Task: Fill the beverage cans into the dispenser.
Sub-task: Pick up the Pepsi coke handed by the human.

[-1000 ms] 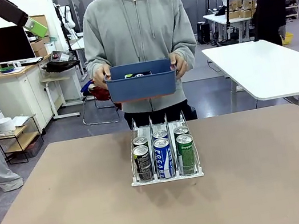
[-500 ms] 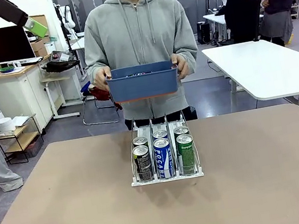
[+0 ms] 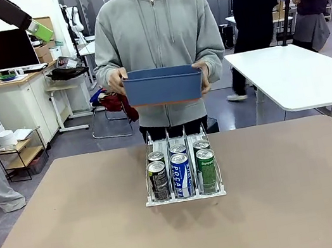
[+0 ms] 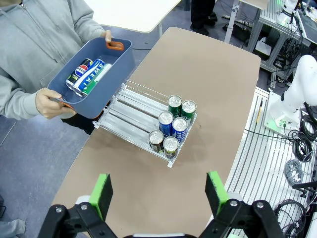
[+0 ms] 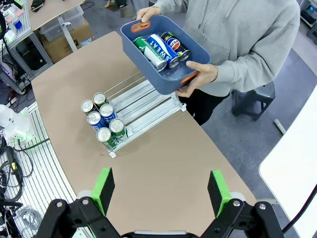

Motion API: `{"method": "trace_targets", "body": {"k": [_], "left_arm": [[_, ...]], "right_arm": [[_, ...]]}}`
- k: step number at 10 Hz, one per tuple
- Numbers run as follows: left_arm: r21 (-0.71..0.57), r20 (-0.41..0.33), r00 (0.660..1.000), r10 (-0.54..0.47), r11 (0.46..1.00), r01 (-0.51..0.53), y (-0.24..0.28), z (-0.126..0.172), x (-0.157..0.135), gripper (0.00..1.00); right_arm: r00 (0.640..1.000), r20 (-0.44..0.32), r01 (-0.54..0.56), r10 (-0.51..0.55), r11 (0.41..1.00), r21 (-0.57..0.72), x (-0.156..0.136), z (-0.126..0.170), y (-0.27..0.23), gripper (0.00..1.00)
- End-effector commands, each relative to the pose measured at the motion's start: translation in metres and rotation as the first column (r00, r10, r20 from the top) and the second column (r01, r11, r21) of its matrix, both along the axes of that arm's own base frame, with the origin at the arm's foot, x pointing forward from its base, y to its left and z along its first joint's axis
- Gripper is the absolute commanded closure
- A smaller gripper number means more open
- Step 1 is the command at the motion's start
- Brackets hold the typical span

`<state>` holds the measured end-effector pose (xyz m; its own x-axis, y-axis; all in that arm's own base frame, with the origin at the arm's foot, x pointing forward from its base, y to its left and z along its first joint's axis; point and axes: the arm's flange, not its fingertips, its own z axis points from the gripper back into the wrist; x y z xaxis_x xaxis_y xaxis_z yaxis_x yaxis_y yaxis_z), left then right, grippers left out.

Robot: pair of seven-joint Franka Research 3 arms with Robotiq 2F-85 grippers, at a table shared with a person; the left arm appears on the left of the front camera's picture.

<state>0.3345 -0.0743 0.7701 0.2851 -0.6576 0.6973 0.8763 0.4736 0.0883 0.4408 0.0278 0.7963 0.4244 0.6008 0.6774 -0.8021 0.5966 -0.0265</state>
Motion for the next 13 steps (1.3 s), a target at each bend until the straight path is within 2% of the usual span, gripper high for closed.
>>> {"method": "trace_targets", "body": {"k": [1,13], "left_arm": [[-0.006,0.005,1.0,0.001,1.0,-0.001,-0.0006,-0.0009,0.0013,0.0],[-0.006,0.005,1.0,0.001,1.0,-0.001,-0.0006,-0.0009,0.0013,0.0]], "right_arm": [[1.0,-0.008,0.005,-0.005,1.0,0.008,-0.0014,0.0007,0.0,0.0],[1.0,-0.008,0.005,-0.005,1.0,0.008,-0.0014,0.0007,0.0,0.0]]}}
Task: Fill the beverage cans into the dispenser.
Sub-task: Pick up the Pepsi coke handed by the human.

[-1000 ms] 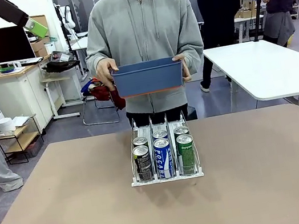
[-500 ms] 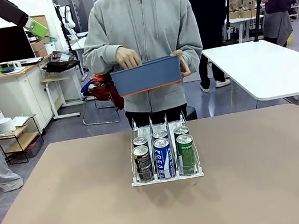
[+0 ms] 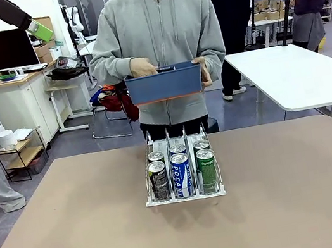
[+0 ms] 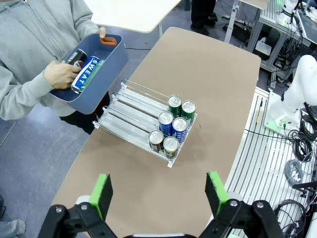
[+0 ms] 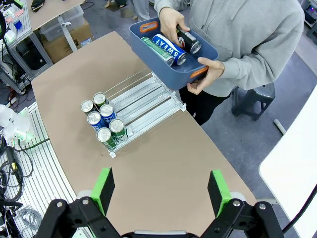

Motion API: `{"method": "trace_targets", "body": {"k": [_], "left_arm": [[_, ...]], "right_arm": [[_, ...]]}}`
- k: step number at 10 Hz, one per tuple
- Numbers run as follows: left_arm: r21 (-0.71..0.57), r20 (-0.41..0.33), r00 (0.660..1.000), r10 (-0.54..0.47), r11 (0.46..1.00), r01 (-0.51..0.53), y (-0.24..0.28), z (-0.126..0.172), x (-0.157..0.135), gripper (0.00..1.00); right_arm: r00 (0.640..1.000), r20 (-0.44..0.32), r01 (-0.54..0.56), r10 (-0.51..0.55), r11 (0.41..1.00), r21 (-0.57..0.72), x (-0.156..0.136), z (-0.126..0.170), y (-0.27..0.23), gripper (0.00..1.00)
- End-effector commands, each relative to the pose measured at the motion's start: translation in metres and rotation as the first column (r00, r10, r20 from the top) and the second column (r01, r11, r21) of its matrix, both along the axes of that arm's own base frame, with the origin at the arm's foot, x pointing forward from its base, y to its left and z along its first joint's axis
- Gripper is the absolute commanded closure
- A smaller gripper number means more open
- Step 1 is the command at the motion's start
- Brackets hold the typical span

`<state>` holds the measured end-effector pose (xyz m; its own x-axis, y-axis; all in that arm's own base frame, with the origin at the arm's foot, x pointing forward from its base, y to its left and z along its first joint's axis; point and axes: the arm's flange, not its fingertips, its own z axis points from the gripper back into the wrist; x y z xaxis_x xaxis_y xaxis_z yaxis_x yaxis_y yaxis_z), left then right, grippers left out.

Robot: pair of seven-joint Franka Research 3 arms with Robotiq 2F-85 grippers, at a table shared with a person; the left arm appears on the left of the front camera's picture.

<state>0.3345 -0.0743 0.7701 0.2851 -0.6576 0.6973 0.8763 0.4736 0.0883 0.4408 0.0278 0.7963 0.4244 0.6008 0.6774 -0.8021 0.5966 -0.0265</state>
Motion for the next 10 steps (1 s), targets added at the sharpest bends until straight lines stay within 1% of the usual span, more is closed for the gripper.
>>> {"method": "trace_targets", "body": {"k": [1,10], "left_arm": [[-0.006,0.005,1.0,0.001,1.0,-0.001,-0.0006,-0.0009,0.0013,0.0],[-0.006,0.005,1.0,0.001,1.0,-0.001,-0.0006,-0.0009,0.0013,0.0]], "right_arm": [[1.0,-0.008,0.005,-0.005,1.0,0.008,-0.0014,0.0007,0.0,0.0],[1.0,-0.008,0.005,-0.005,1.0,0.008,-0.0014,0.0007,0.0,0.0]]}}
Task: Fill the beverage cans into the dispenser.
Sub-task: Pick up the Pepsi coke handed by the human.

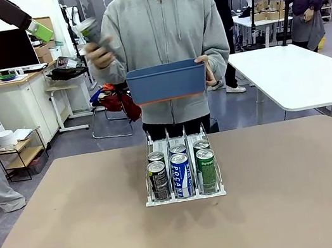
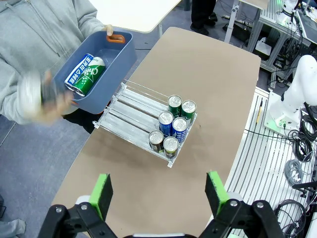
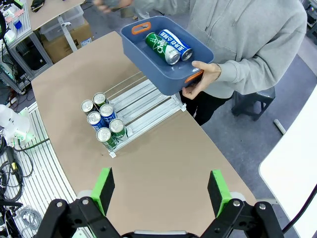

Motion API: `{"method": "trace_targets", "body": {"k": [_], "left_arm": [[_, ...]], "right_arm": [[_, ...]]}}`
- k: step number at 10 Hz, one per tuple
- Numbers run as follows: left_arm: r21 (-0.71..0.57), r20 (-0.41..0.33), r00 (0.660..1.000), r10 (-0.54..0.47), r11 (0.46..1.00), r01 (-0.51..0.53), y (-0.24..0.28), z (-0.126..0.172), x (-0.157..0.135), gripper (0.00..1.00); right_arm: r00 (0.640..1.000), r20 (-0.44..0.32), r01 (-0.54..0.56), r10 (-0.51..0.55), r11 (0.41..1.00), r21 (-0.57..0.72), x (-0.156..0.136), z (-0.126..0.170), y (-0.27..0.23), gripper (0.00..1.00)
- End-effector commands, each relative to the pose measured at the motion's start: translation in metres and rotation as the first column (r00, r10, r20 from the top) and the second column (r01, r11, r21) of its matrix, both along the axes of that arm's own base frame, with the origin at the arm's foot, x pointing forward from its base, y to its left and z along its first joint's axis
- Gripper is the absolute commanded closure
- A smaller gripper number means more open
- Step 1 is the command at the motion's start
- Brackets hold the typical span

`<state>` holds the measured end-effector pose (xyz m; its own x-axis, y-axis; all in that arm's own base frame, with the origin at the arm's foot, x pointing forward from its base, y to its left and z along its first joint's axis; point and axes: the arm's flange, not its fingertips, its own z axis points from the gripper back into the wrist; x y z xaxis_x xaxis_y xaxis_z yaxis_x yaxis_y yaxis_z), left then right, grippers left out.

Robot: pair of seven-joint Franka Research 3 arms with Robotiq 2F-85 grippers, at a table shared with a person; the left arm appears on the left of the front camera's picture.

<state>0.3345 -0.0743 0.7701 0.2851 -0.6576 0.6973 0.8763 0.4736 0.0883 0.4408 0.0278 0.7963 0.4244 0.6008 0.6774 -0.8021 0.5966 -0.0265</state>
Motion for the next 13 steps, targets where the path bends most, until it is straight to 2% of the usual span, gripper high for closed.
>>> {"method": "trace_targets", "body": {"k": [1,13], "left_arm": [[-0.006,0.005,1.0,0.001,1.0,-0.001,-0.0006,-0.0009,0.0013,0.0],[-0.006,0.005,1.0,0.001,1.0,-0.001,-0.0006,-0.0009,0.0013,0.0]], "right_arm": [[1.0,-0.008,0.005,-0.005,1.0,0.008,-0.0014,0.0007,0.0,0.0],[1.0,-0.008,0.005,-0.005,1.0,0.008,-0.0014,0.0007,0.0,0.0]]}}
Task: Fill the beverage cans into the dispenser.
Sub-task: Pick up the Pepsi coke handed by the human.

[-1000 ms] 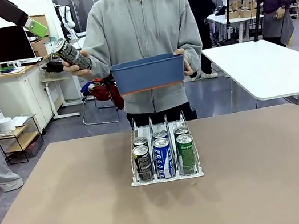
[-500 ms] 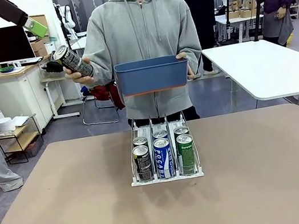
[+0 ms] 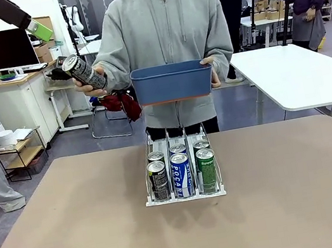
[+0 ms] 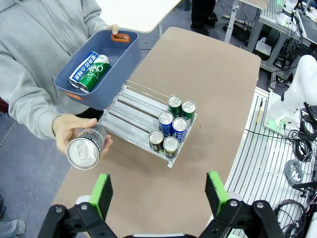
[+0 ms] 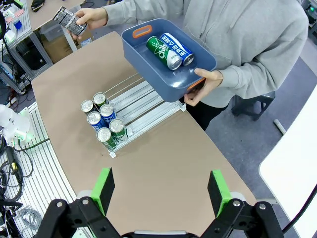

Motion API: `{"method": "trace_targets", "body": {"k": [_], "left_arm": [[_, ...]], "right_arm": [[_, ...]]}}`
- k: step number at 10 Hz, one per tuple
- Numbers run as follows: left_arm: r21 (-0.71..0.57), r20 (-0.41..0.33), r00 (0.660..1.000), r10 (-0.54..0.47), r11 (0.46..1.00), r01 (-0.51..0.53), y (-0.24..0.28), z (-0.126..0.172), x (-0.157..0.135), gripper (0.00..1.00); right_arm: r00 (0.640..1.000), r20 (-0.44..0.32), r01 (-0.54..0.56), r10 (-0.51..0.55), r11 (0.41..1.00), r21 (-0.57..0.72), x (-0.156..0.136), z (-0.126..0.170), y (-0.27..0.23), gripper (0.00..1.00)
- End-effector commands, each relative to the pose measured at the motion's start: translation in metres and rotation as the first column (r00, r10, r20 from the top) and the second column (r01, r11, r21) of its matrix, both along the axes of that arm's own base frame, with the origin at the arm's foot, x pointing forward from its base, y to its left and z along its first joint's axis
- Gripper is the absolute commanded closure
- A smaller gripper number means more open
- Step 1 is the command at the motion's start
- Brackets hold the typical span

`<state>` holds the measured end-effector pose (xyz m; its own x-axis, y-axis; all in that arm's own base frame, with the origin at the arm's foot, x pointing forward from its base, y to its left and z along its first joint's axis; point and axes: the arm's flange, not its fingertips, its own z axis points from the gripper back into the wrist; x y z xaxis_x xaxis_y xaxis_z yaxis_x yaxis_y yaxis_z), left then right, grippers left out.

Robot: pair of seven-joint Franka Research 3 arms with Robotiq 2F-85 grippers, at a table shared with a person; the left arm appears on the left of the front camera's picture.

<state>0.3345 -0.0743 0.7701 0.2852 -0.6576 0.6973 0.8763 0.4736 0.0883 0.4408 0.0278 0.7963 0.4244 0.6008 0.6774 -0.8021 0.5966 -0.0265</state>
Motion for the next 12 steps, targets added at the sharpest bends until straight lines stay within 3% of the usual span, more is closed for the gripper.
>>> {"method": "trace_targets", "body": {"k": [1,3,8,12], "left_arm": [[-0.006,0.005,1.0,0.001,1.0,-0.001,-0.001,-0.001,0.001,0.0],[0.0,0.0,1.0,0.0,1.0,0.0,0.0,0.0,0.0,0.0],[0.108,0.049,0.99,0.132,0.985,-0.137,-0.007,-0.004,0.044,0.0],[0.179,0.094,0.98,0.173,0.966,-0.188,-0.023,-0.014,0.072,0.0]], "right_arm": [[1.0,-0.008,0.005,-0.005,1.0,0.008,-0.001,0.001,0.0,0.0],[1.0,-0.008,0.005,-0.005,1.0,0.008,-0.001,0.001,0.0,0.0],[1.0,-0.008,0.005,-0.005,1.0,0.008,-0.001,0.001,0.0,0.0],[1.0,-0.008,0.005,-0.005,1.0,0.008,-0.001,0.001,0.0,0.0]]}}
